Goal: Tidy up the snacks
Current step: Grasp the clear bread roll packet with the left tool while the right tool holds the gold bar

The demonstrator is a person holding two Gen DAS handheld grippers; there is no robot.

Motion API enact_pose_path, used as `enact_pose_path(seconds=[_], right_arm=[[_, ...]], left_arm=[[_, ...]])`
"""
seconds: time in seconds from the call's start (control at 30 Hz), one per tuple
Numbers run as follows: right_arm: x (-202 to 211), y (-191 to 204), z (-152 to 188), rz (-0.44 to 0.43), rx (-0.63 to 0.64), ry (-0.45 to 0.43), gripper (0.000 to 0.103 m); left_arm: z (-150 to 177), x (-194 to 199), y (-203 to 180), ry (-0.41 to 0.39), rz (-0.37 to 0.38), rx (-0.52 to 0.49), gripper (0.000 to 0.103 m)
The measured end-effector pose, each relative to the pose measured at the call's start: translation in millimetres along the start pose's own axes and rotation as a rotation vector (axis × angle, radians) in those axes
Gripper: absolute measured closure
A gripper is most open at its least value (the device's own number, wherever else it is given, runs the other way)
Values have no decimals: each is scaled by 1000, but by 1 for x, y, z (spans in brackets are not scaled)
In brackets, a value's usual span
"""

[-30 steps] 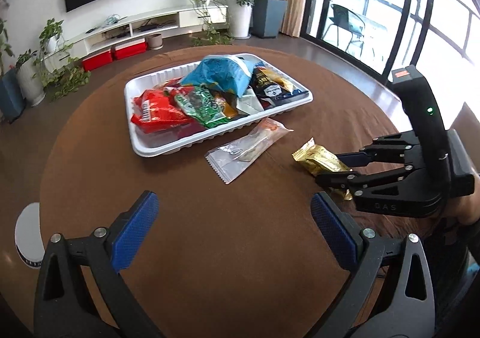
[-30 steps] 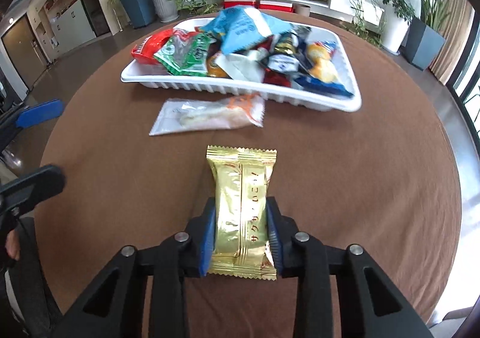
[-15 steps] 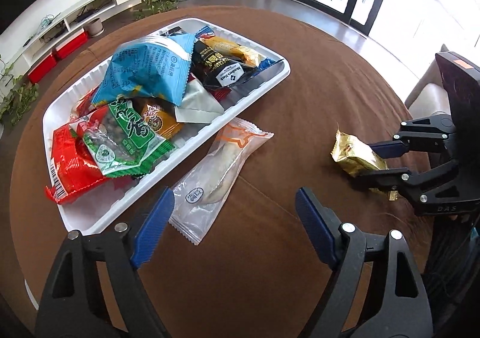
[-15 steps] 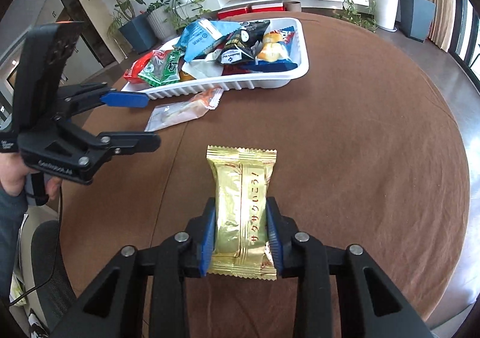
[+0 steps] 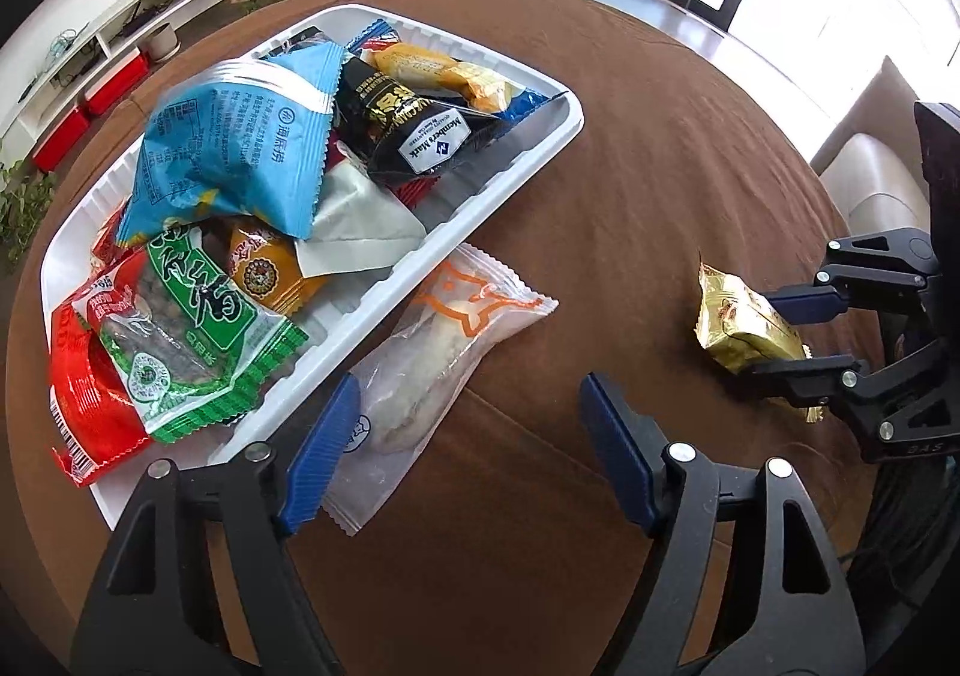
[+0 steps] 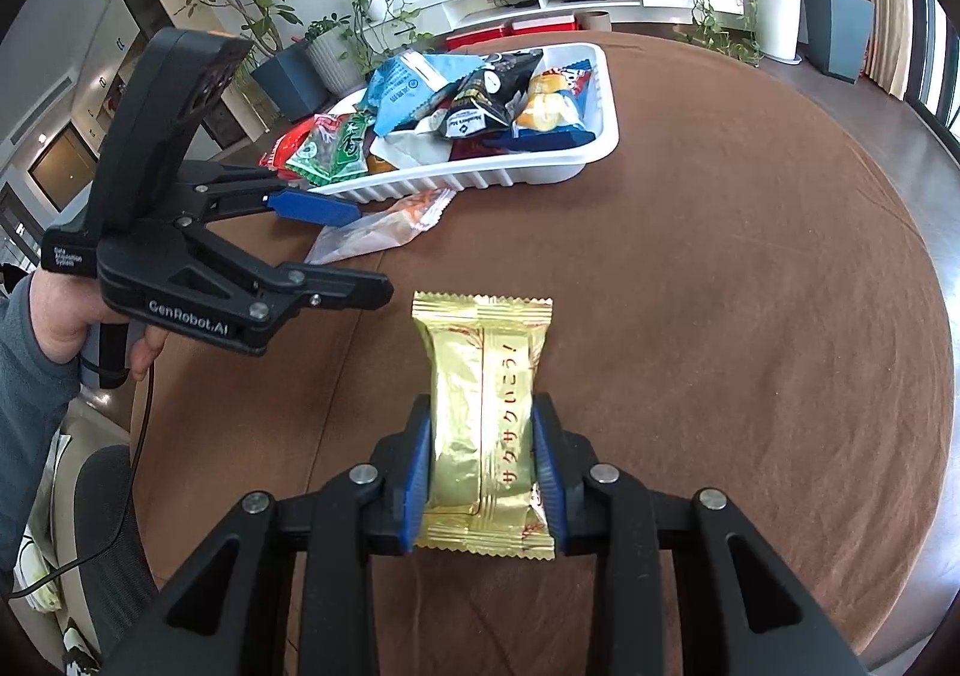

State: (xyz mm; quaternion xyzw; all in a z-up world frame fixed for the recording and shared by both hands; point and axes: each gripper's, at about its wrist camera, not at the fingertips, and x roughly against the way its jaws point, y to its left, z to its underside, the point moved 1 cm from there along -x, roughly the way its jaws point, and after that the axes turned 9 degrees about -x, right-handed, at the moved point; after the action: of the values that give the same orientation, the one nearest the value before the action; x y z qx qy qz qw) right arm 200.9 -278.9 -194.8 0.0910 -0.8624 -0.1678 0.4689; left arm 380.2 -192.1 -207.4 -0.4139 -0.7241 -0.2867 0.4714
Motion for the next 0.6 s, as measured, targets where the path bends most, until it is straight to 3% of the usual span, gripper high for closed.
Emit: enact_pose_path(seconds=[0.3, 0.43, 0.6], right_arm=[[1, -2, 3, -7, 3, -9, 69], [2, -2, 4, -11, 3, -11, 69], [2, -5, 4, -19, -3, -12, 69]], left_arm=[[-12, -7, -4, 9, -4, -43, 28], [-12, -19, -21, 49, -23, -77, 28], [-16, -20, -36, 46, 76, -71, 28]])
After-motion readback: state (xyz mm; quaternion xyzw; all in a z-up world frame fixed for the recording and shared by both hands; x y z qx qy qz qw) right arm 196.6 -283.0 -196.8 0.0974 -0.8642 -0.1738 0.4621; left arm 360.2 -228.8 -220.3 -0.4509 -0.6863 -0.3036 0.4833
